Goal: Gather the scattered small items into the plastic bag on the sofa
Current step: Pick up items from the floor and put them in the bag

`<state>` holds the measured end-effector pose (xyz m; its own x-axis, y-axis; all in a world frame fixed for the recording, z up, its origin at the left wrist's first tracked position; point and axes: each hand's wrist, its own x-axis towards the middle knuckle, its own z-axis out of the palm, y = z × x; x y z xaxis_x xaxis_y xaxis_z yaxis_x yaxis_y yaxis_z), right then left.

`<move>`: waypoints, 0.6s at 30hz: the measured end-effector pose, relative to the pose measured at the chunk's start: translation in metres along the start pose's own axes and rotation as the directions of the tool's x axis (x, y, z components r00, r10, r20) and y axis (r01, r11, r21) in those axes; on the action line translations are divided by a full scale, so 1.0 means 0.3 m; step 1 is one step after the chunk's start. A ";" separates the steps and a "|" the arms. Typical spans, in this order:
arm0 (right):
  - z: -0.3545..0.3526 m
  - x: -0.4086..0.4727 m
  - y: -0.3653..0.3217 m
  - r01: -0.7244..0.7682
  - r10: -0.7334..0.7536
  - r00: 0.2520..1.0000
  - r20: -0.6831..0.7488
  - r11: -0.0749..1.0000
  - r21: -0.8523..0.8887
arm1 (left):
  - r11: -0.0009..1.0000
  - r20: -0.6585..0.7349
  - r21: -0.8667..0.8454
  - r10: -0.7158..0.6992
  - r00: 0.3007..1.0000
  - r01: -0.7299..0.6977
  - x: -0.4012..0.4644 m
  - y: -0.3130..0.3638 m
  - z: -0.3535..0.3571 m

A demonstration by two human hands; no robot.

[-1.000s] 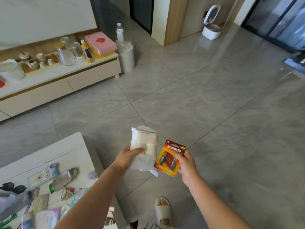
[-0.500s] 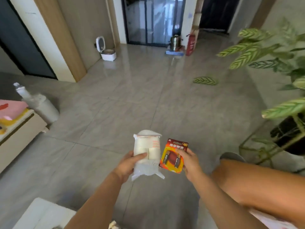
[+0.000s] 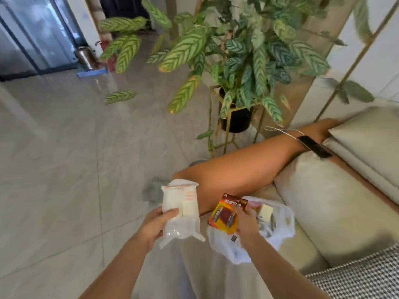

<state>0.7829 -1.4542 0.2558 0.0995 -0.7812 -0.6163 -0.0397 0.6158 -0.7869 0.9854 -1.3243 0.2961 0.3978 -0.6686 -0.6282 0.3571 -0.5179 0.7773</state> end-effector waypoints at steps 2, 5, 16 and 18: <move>-0.127 0.045 0.015 -0.034 0.033 0.993 -0.116 0.999 -0.006 | 0.999 0.021 0.044 -0.014 1.000 0.013 0.039 -0.012 0.130; -0.264 0.126 0.024 -0.071 0.063 0.965 -0.253 0.997 -0.022 | 0.996 0.065 0.087 -0.028 0.997 0.023 0.105 -0.041 0.303; -0.426 0.410 0.142 -0.104 -0.139 0.894 -0.426 0.861 -0.499 | 0.773 0.147 0.633 -0.164 0.975 0.035 0.520 -0.287 0.633; -0.412 0.461 0.168 -0.108 -0.185 0.898 -0.400 0.789 -0.605 | 0.664 0.186 0.744 -0.098 0.978 -0.075 0.604 -0.333 0.664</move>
<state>0.6718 -1.5441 0.1271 -0.3014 -0.8561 -0.4199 -0.6440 0.5075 -0.5724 0.8534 -1.5000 0.1110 0.1963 -0.7021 -0.6845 -0.4213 -0.6908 0.5876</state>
